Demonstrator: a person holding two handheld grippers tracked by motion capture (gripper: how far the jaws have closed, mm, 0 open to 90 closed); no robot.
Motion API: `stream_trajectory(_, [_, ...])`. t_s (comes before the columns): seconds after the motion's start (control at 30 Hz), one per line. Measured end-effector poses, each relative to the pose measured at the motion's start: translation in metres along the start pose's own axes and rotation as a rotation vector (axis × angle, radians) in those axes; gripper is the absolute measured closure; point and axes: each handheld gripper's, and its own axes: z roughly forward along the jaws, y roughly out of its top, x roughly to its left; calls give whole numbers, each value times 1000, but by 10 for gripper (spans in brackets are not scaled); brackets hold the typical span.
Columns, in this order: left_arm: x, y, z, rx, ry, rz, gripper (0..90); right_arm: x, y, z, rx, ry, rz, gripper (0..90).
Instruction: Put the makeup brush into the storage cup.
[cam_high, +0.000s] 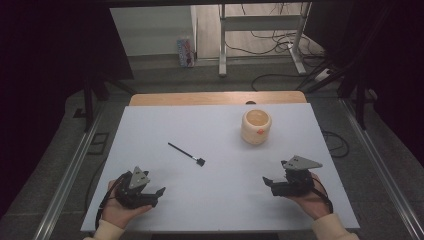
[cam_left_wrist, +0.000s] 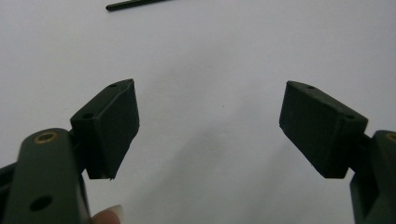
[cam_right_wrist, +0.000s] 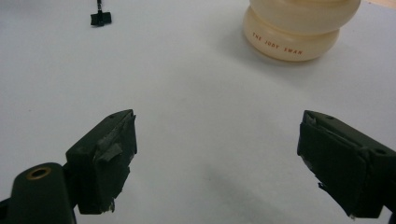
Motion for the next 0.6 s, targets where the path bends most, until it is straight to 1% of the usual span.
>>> stream_trajectory(0.5, [1,1,2,-8,18,36,204,0,-3,-1,8,-4,-14,109])
stream_trajectory(0.6, [0,0,1,-13,24,33,206,0,-3,0,12,-5,-24,107])
